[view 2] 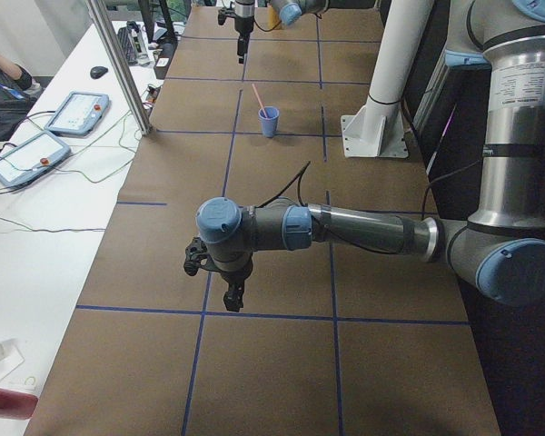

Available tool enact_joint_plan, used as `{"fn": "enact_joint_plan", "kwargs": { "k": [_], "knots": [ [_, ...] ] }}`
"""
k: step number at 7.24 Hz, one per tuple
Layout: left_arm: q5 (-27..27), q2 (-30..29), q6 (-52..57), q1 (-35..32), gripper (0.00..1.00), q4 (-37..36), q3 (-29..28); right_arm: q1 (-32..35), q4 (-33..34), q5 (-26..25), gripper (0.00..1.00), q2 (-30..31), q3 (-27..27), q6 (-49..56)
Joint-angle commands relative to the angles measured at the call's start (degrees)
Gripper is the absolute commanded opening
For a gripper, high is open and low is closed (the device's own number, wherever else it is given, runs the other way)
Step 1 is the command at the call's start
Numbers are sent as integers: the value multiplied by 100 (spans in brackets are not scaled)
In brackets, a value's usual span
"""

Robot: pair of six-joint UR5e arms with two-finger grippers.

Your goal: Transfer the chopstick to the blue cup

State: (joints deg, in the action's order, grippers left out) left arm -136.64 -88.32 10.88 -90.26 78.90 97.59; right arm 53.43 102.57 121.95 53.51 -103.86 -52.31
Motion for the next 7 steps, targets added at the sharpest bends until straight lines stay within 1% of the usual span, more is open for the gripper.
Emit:
{"fn": "enact_joint_plan", "kwargs": {
  "k": [1, 2, 3, 4, 5, 7],
  "knots": [
    [14, 43, -7, 0, 100, 3, -187, 911, 17, 548, 100, 868, -100, 1759],
    [206, 43, 2, 0, 100, 2, -179, 1202, -9, 549, 100, 1350, -91, 2568],
    [555, 26, -7, 0, 100, 2, -197, 1535, -35, 575, 100, 1790, -91, 3455],
    [568, 8, -16, 0, 100, 2, -162, 1886, -44, 723, 100, 2273, -82, 4282],
    [585, -27, 36, 26, 100, 11, -75, 3561, -297, 803, 100, 4245, 170, 6805],
    [559, -18, 46, 26, 100, 11, -65, 3577, -308, 813, 100, 4099, 103, 6595]
  ]
}}
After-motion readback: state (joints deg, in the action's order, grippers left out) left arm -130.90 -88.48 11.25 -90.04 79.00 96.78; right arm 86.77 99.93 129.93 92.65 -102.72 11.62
